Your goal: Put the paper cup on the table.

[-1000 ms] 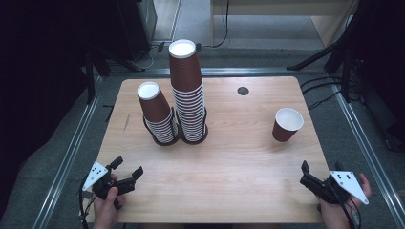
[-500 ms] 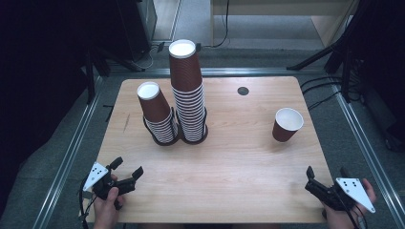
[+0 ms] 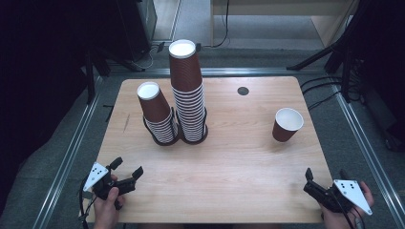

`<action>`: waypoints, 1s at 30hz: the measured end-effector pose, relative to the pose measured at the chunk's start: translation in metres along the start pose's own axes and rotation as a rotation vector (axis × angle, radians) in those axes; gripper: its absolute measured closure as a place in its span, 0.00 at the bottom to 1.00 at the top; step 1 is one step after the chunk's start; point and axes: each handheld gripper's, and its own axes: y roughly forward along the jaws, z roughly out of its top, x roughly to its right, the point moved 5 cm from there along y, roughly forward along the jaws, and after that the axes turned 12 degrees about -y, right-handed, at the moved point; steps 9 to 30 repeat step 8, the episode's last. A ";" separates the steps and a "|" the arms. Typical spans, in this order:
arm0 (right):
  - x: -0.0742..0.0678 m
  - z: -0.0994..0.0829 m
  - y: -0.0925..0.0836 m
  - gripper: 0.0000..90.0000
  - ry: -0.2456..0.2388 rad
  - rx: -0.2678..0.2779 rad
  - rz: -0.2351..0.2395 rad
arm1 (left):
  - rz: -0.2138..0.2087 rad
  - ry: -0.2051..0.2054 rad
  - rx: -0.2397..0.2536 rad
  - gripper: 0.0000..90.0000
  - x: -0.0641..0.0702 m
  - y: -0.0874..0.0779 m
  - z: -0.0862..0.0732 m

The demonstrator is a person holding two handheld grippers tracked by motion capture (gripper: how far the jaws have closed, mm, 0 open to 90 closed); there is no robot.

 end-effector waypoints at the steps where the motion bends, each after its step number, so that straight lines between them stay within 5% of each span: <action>1: 0.000 0.000 0.000 0.00 0.009 -0.002 0.006 | 0.000 0.000 0.000 0.01 0.000 0.000 0.000; 30: 0.003 -0.001 0.002 0.00 0.032 -0.021 -0.018 | -0.004 -0.003 0.002 0.01 0.000 0.000 0.000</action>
